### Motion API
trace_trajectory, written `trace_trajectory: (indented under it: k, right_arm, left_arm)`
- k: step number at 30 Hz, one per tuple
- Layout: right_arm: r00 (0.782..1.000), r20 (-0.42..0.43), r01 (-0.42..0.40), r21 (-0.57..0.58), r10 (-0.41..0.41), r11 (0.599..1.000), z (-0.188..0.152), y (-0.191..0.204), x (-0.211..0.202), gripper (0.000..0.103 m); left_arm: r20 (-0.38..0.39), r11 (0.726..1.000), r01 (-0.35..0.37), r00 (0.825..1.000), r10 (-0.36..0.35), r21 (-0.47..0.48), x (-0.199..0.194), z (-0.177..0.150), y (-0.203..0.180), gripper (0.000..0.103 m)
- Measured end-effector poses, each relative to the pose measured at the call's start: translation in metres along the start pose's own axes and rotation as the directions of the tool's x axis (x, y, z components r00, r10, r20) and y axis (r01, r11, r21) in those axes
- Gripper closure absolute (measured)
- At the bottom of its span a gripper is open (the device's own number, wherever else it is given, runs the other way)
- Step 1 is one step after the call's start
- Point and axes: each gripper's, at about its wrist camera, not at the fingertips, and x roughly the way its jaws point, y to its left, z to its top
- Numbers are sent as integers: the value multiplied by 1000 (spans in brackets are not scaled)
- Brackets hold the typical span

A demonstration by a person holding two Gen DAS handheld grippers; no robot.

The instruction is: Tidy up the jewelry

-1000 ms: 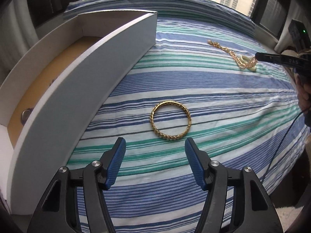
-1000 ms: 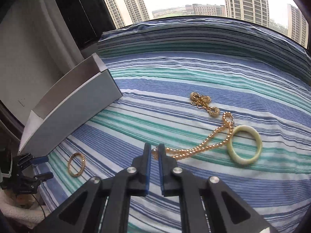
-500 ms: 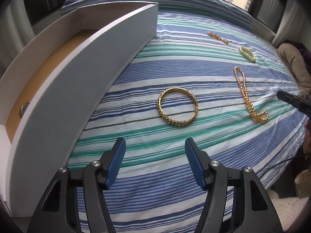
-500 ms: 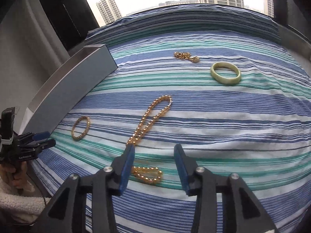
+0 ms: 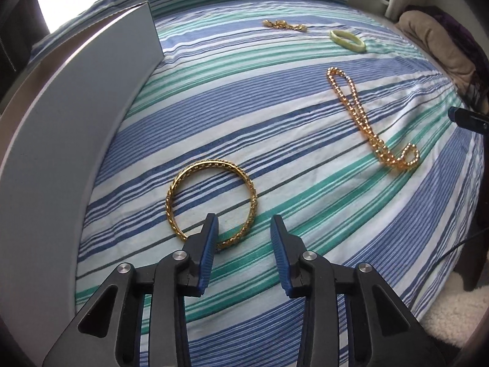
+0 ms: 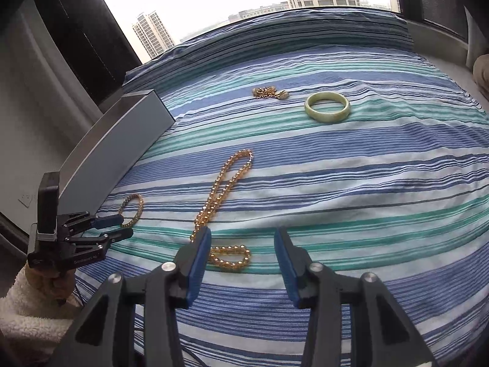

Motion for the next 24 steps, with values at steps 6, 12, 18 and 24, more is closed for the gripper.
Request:
trace_trajectory:
  k: [6, 12, 18, 24]
  right_arm:
    - [1000, -31, 4, -13, -4, 1000, 3, -2, 1, 59]
    - [989, -149, -46, -354, -7, 934, -8, 52, 27, 59]
    - [977, -212, -106, -431, 13, 896, -2, 75, 76, 59]
    - [971, -235, -59, -390, -38, 919, 4, 77, 102, 95]
  left_arm:
    - [-13, 999, 25, 1000, -25, 29, -1, 1, -8, 95]
    - [-18, 999, 20, 1000, -21, -29, -1, 1, -10, 101]
    - [-11, 993, 34, 999, -36, -117, -8, -6, 2, 101]
    - [16, 985, 36, 999, -34, -171, -30, -11, 13, 101]
